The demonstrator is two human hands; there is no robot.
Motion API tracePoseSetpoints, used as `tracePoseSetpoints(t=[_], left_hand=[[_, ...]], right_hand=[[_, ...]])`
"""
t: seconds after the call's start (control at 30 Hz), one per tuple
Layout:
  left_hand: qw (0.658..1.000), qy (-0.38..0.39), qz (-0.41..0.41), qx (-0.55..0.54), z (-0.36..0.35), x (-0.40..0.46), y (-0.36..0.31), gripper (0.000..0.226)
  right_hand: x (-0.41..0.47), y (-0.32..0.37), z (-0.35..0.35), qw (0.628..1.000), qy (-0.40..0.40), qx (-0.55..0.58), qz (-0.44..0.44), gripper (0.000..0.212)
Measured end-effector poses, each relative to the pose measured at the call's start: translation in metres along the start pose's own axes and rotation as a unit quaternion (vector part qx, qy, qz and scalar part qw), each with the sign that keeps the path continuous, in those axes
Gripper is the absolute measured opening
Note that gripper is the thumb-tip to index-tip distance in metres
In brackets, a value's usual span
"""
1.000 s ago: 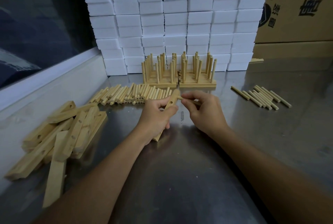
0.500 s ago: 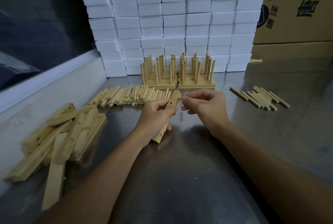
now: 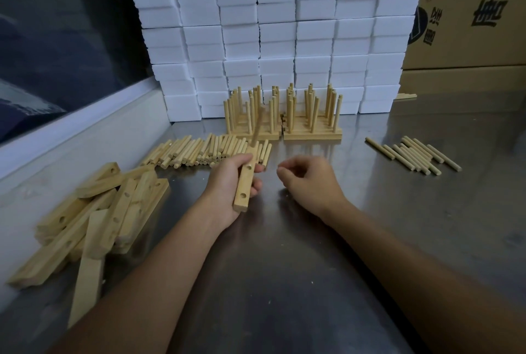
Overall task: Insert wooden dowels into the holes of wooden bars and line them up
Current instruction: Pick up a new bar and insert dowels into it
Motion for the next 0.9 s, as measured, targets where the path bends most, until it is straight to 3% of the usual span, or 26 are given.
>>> tracePoseSetpoints(t=[0.2,0.3,0.43,0.57,0.73,0.9], left_hand=[[0.997,-0.012,0.000,-0.082,0.011,0.004,-0.003,0.018],[0.997,-0.021,-0.010,-0.075,0.012,0.004,-0.006,0.017],[0.998,-0.032,-0.029,-0.051,0.013,0.003,-0.009,0.016],[0.997,-0.026,-0.018,-0.070,0.012,0.004,-0.007,0.017],[0.997,-0.020,-0.010,-0.080,0.012,0.008,-0.005,0.016],[0.996,-0.021,-0.012,-0.084,0.010,0.008,-0.004,0.017]], right_hand=[[-0.003,0.016,-0.018,0.983,0.039,-0.164,0.079,0.011],[0.007,0.011,-0.021,0.975,0.054,-0.213,0.043,0.011],[0.031,-0.003,-0.025,0.967,0.063,-0.239,-0.060,0.047],[0.050,-0.004,-0.034,0.918,0.038,-0.388,-0.079,0.069],[0.063,0.003,-0.037,0.883,-0.006,-0.464,-0.065,0.066],[0.067,-0.004,-0.033,0.913,-0.017,-0.404,-0.060,0.051]])
Point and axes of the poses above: each hand's wrist, its own x-axis towards the middle knuckle, its own z-axis out of the back of the hand, y = z × x, the point moved 10 cm from there along x, towards the middle knuckle, and after that the axes turned 12 degrees about -x, right-handed, at the moved point
